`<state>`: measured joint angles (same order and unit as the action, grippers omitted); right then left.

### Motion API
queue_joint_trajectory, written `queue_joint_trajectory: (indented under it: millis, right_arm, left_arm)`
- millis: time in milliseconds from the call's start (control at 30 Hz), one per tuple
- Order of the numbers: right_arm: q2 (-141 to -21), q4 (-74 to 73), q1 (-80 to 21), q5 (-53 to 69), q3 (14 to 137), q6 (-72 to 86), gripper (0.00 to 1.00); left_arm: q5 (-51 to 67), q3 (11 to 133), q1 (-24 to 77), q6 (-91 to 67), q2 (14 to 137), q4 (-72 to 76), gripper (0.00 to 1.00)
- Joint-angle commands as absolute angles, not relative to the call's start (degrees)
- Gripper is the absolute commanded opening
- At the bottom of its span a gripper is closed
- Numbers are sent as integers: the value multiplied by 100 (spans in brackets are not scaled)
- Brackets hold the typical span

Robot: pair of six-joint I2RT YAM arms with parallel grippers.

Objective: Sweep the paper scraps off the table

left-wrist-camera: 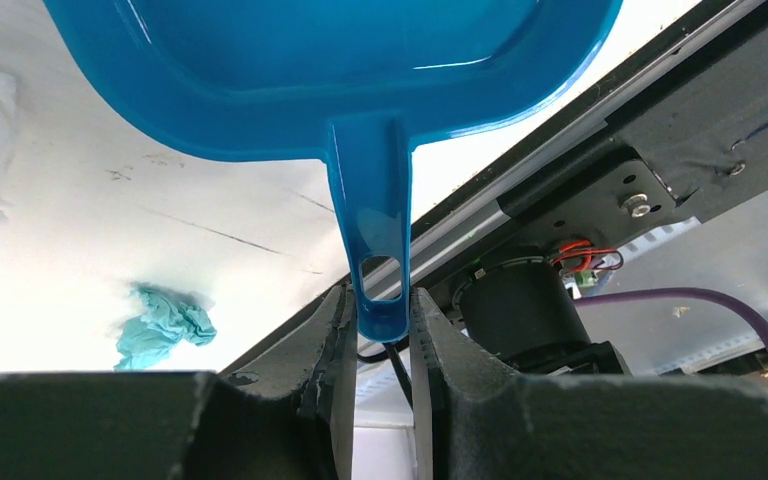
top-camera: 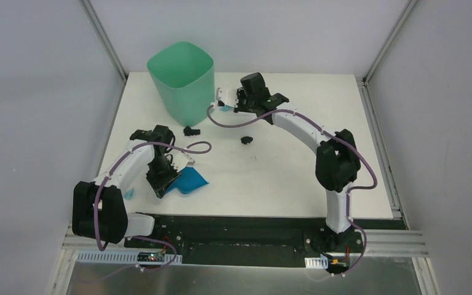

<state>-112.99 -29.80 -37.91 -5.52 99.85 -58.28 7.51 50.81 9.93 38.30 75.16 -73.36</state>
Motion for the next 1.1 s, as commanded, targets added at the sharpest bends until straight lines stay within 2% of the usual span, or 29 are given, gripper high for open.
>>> queue_joint_trajectory:
  millis: [0, 233, 367, 567, 833, 967, 1067]
  right_arm:
    - [-11902, -774, -3779, -547, 10079, -6822, 0]
    - [-12982, -761, -3818, -303, 11111, -7327, 0]
    - [-13146, -1219, -3836, 116, 11185, -7648, 0]
    - [-12568, -2808, -3972, 813, 10812, -7600, 0]
    - [-11104, -4546, -4446, 871, 9526, -7826, 0]
    - [-10518, -4521, -4579, 850, 9341, -6932, 0]
    - [-10244, -3217, -4473, 600, 9436, -4972, 0]
  left_arm:
    - [702, 5036, 1144, 3576, 7355, -7266, 7]
    - [627, 4988, 1134, 3599, 6914, -7357, 7]
    - [623, 4957, 1135, 3641, 6786, -7344, 6]
    - [519, 5024, 1143, 3671, 6887, -7444, 7]
    - [511, 5018, 1143, 3783, 6628, -7596, 7]
    - [302, 5002, 1143, 3888, 6492, -7643, 7]
    - [231, 4960, 1141, 3924, 6364, -7645, 7]
